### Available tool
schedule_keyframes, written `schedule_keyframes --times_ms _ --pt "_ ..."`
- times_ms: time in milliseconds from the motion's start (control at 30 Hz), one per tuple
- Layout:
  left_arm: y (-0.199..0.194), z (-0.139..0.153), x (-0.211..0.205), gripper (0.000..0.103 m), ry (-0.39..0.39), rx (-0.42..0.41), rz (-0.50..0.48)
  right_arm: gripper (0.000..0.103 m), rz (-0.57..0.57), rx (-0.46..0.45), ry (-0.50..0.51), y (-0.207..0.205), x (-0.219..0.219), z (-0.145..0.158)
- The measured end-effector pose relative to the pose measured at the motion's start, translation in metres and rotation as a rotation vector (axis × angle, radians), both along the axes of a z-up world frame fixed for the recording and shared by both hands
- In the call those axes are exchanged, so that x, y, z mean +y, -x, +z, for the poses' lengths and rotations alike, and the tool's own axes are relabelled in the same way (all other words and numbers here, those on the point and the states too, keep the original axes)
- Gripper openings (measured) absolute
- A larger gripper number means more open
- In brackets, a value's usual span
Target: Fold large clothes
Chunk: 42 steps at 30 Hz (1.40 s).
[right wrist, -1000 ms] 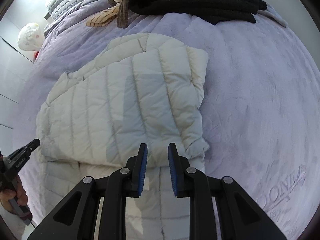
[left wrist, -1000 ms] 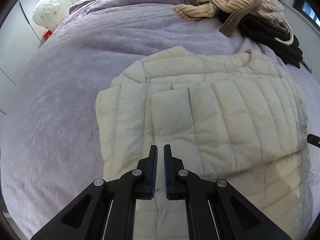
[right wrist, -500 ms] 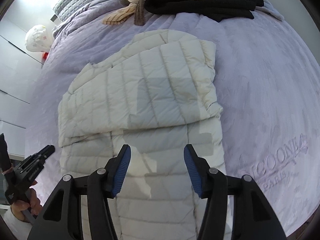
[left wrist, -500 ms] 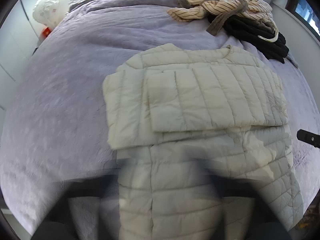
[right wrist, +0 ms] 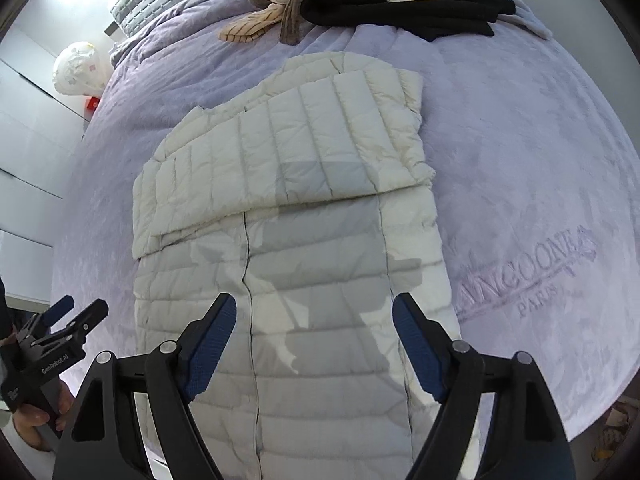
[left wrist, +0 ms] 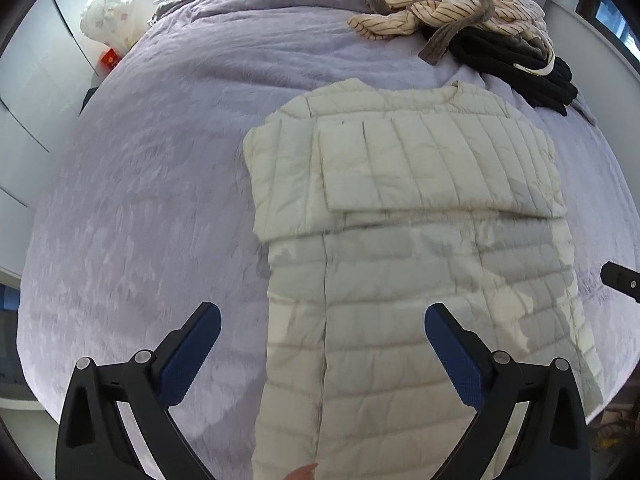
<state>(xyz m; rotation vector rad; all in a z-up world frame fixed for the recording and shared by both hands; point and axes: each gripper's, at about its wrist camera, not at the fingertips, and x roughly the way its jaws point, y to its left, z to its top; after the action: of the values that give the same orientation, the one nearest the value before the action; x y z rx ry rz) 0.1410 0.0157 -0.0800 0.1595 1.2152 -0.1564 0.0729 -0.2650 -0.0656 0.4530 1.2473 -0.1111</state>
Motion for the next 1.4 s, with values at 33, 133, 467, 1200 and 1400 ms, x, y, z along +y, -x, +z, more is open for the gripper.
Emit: schedule_keyframes --times_ms 33,133,467,1200,1400 --pt "0.005 0.002 0.002 0.102 0.001 0.006 0.002 0.096 -0.001 0.0 0.002 0.002 0.0 0.001" --pt "0.017 0.004 0.009 0.102 0.01 0.029 0.007 0.103 0.005 -0.009 0.019 0.012 0.003 0.01" --pt "0.046 0.001 0.027 0.102 -0.06 0.064 -0.037 0.103 -0.05 0.026 -0.034 0.046 0.002 0.017" --pt "0.095 -0.074 0.122 0.102 0.209 0.344 0.055 0.103 -0.363 0.197 -0.245 0.142 -0.069 -0.052" --pt "0.091 -0.098 0.133 0.102 0.322 0.443 0.104 0.103 -0.476 0.218 -0.412 0.172 -0.08 -0.084"
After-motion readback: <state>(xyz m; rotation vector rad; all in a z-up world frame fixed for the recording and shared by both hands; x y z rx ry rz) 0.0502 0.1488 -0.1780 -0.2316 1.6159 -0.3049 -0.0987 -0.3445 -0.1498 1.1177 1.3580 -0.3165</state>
